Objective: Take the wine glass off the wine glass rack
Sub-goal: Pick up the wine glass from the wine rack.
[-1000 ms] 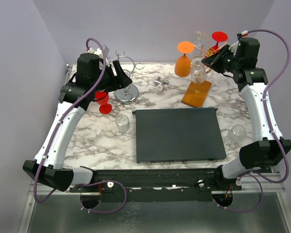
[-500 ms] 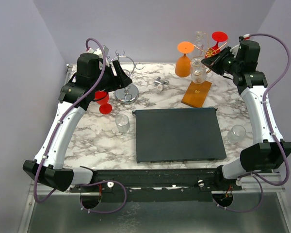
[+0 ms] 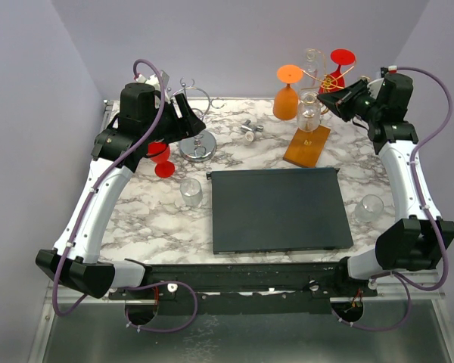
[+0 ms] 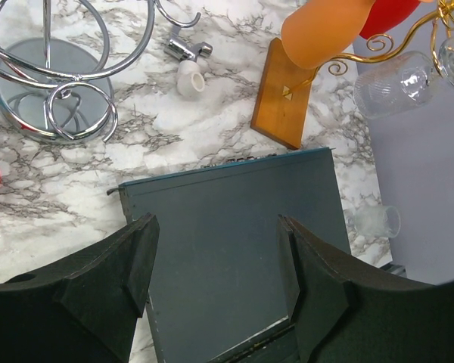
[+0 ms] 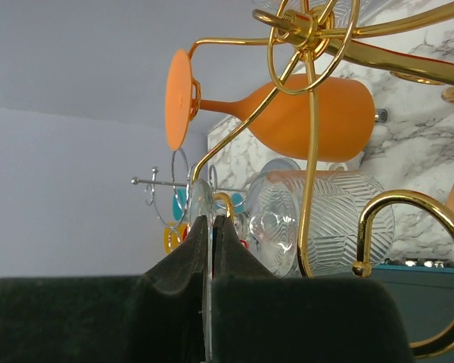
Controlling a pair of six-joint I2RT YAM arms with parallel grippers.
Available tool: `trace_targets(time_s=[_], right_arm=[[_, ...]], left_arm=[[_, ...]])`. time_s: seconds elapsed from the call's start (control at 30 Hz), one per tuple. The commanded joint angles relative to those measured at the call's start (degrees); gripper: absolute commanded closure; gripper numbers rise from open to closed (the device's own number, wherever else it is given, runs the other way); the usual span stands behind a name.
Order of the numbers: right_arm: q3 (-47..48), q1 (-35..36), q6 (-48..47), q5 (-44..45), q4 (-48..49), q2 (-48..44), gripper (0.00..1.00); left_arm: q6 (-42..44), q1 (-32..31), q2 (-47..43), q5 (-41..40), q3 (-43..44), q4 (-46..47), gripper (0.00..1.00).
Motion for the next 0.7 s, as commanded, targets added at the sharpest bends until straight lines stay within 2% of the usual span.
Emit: trace_targets(time_s=[0.0, 0.27, 0.67], right_arm=[[-1.6, -0.8, 4.3, -6.1, 6.8, -2.2, 1.0], [-3.1, -0.9, 7.9, -10.8, 11.6, -1.0, 0.99], [-3.4, -0.9, 5.8, -10.1, 9.3, -1.2, 0.99]], left_arm=[[-0.3, -0.2, 0.5, -1.2, 1.5, 1.0, 0.31], [-0.2, -0.2, 0.3, -1.5, 1.4, 1.0, 0.31], [-0.5, -0.2, 0.8, -1.2, 1.6, 1.2, 0.31]])
